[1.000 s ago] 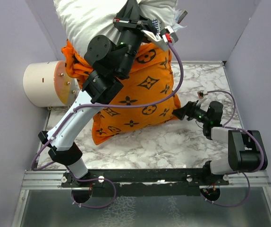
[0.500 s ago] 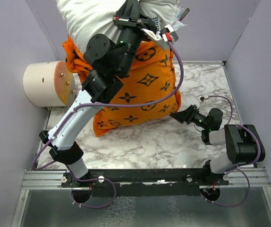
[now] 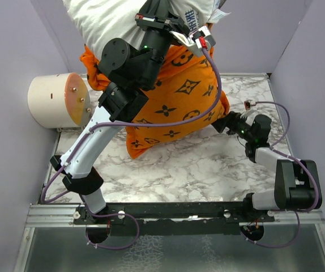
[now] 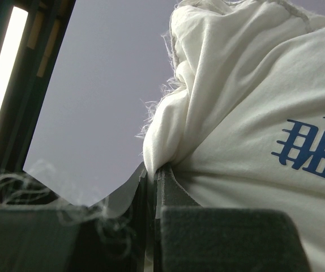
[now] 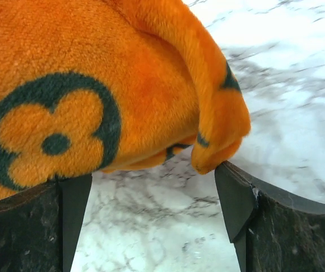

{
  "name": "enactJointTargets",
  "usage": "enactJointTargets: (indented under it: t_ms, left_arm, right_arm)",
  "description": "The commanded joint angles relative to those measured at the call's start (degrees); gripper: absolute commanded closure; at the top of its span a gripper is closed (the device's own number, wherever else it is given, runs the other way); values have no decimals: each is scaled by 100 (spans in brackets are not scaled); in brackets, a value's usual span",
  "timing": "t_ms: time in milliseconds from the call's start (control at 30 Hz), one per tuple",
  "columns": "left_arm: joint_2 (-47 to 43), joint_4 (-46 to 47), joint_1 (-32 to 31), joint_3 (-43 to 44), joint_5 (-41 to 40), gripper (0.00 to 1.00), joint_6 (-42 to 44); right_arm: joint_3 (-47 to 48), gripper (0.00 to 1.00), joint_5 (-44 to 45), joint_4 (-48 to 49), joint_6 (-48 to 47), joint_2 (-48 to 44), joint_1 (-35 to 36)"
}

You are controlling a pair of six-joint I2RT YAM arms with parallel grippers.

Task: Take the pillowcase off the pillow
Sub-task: Remove the pillow from the pillowcase.

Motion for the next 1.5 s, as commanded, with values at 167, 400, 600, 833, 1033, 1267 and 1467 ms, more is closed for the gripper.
enactJointTargets:
  t_ms: [167,400,600,833,1033,1267,1467]
  left_arm:
    - [-549,1634,-24,421,760,100,377]
    - [-556,1614,-22,449,819,100,363]
    - [-569,1646,-23,462,871,100,395]
    - [-531,1590,-24,641,941,100,488]
    - [-516,1613,-24,703,951,100,567]
    - [-309,2074,236,559,1208,100,890]
    - [746,2163,1227,1823,2435,100,1348]
  right_arm:
    - [579,11,957,-1408,-1368,58,-182]
    - [609,11,679,-1197,-1586,251,-182]
    - [470,15,-1048,-257,-1171,602,-182]
    - [513,26,-1677,521,-827,842,-182]
    - [363,69,-2052,1142,-172,1025,-166]
    - [261,99,-1604,234,-47,954,-164]
    - [789,99,560,-2452,-369,1223,-164]
